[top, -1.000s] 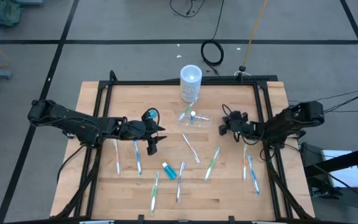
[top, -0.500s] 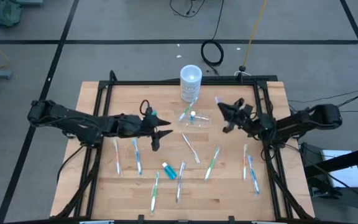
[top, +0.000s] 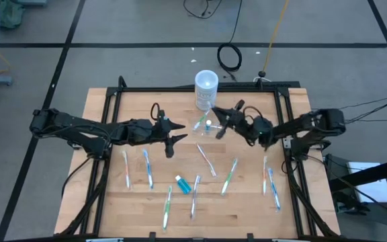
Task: Pick & Place toothbrushing station
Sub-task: Put the top purple toothbrush into the transparent organizer
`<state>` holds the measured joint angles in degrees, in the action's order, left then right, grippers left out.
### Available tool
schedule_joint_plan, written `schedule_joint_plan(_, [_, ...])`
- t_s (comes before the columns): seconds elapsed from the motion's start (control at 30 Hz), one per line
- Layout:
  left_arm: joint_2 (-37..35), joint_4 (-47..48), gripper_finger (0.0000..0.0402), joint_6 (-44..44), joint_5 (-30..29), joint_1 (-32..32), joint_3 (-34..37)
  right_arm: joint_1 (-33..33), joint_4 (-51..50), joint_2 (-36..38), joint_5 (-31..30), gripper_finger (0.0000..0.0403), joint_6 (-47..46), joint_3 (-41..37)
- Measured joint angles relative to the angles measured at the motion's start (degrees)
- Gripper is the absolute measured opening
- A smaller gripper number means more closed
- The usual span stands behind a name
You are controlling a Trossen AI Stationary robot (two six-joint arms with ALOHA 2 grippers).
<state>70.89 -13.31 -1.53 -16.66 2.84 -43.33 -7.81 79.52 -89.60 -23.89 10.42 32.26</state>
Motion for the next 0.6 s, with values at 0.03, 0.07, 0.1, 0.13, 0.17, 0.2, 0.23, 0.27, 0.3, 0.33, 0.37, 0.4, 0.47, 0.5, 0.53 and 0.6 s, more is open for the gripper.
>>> schedule_joint_plan(0.03, [0.00, -0.15, 0.0170, 0.94, 0.04, -0.08, 0.00, -0.87, 0.59, -1.17, 0.04, 0.0015, -2.47, 0.14])
schedule_joint_plan(0.07, [0.00, -0.23, 0.0170, 1.87, 0.04, -0.19, 0.00, -1.70, 0.81, -2.28, 0.06, 0.0015, -5.16, 0.14])
schedule_joint_plan(0.1, [0.00, -0.27, 0.0170, 2.77, 0.02, -0.43, 0.00, -2.47, 0.80, -3.41, 0.06, 0.0016, -7.62, 0.14])
schedule_joint_plan(0.13, [0.00, -0.47, 0.0170, 3.79, -0.09, -0.64, 0.00, -3.18, 0.72, -4.75, 0.10, 0.0017, -9.35, 0.14])
schedule_joint_plan(0.17, [0.00, -0.81, 0.0170, 4.66, -0.21, -0.82, 0.00, -3.80, 0.74, -6.03, 0.14, 0.0017, -10.54, 0.14])
schedule_joint_plan(0.2, [0.00, -1.24, 0.0170, 5.45, -0.33, -1.15, 0.00, -4.38, 0.96, -7.32, 0.12, 0.0017, -11.53, 0.14])
schedule_joint_plan(0.23, [0.00, -1.74, 0.0170, 6.04, -0.38, -1.48, 0.00, -4.83, 1.47, -8.55, 0.14, 0.0017, -12.34, 0.14])
schedule_joint_plan(0.27, [0.00, -2.15, 0.0170, 6.36, -0.38, -1.72, 0.00, -5.18, 2.43, -9.88, 0.12, 0.0017, -12.84, 0.14])
schedule_joint_plan(0.3, [0.00, -2.47, 0.0170, 6.40, -0.39, -1.99, 0.00, -5.49, 3.91, -11.14, 0.10, 0.0017, -13.10, 0.14])
schedule_joint_plan(0.33, [0.00, -2.82, 0.0170, 6.28, -0.36, -2.37, 0.00, -5.80, 5.57, -12.44, 0.12, 0.0017, -13.17, 0.14])
schedule_joint_plan(0.37, [0.00, -3.12, 0.0170, 5.98, -0.35, -2.71, 0.00, -6.11, 7.65, -13.66, 0.12, 0.0017, -13.18, 0.14])
schedule_joint_plan(0.4, [0.00, -3.33, 0.0170, 5.88, -0.42, -2.97, 0.00, -6.39, 9.83, -14.86, 0.14, 0.0017, -13.25, 0.14])
schedule_joint_plan(0.47, [0.00, -3.75, 0.0170, 5.69, -0.53, -3.53, 0.00, -7.05, 9.97, -15.89, -0.03, 0.0017, -14.59, 0.72])
schedule_joint_plan(0.5, [0.00, -3.88, 0.0170, 5.63, -0.51, -3.73, 0.00, -7.50, 9.24, -15.93, 0.03, 0.0017, -15.49, 1.37])
schedule_joint_plan(0.53, [0.00, -3.92, 0.0170, 5.61, -0.49, -3.86, 0.00, -7.94, 9.45, -15.89, 0.40, 0.0017, -16.74, 1.94])
schedule_joint_plan(0.6, [0.00, -3.94, 0.0170, 5.56, -0.49, -4.24, 0.00, -8.42, 10.03, -16.45, 2.35, 0.0017, -18.56, 3.61])
